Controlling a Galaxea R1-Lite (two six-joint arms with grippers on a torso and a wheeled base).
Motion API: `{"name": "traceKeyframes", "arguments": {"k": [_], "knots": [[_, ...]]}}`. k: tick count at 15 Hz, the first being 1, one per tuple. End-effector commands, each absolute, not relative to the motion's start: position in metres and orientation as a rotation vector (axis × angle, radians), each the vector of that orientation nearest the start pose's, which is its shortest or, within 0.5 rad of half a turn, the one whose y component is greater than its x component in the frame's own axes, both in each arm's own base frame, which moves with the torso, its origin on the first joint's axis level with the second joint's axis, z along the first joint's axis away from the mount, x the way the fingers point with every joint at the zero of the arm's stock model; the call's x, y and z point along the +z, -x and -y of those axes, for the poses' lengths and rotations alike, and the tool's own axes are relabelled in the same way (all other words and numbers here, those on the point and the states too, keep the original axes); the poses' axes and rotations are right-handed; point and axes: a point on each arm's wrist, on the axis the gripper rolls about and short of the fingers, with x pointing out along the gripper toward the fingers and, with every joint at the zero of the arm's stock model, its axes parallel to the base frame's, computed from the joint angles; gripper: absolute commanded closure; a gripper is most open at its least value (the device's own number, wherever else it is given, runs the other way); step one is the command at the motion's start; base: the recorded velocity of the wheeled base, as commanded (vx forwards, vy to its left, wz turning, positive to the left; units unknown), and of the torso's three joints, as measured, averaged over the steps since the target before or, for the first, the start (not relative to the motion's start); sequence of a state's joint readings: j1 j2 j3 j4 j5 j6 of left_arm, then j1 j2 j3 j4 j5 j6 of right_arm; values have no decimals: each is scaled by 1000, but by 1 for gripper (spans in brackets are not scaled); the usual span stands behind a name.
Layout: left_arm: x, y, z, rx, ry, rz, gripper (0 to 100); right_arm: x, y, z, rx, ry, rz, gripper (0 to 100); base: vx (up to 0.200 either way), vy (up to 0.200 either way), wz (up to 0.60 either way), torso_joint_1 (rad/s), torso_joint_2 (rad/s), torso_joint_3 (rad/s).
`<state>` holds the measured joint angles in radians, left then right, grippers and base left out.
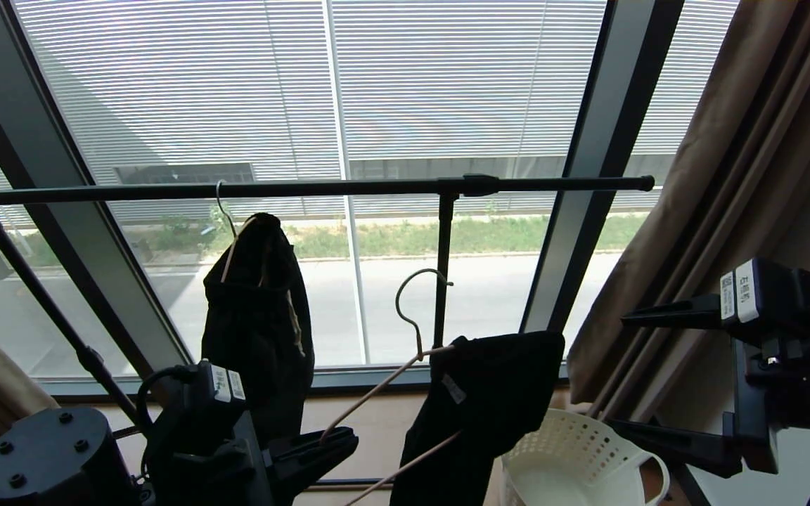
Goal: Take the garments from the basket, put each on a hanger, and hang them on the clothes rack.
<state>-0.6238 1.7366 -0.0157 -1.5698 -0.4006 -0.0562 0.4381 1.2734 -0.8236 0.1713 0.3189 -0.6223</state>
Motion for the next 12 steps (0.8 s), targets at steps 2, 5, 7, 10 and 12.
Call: {"name": "traceKeyframes", "arguments": {"k": [2,5,7,10,12], "knots": [[99,-148,126,-1054,31,-176,100,230,-212,-86,1040,778,-417,0,0,0,0,0,0,0],[101,-144,129,-1079,29,-165,100,229,-230,-90,1131,840,-473,0,0,0,0,0,0,0],[102,-143,129,-1085,28,-158,100,228,-240,-99,1162,838,-482,0,0,0,0,0,0,0],[102,-140,131,-1101,26,-163,100,219,-250,-115,1232,823,-491,0,0,0,0,0,0,0],[102,-139,131,-1107,24,-161,100,213,-255,-127,1261,824,-499,0,0,0,0,0,0,0]]}}
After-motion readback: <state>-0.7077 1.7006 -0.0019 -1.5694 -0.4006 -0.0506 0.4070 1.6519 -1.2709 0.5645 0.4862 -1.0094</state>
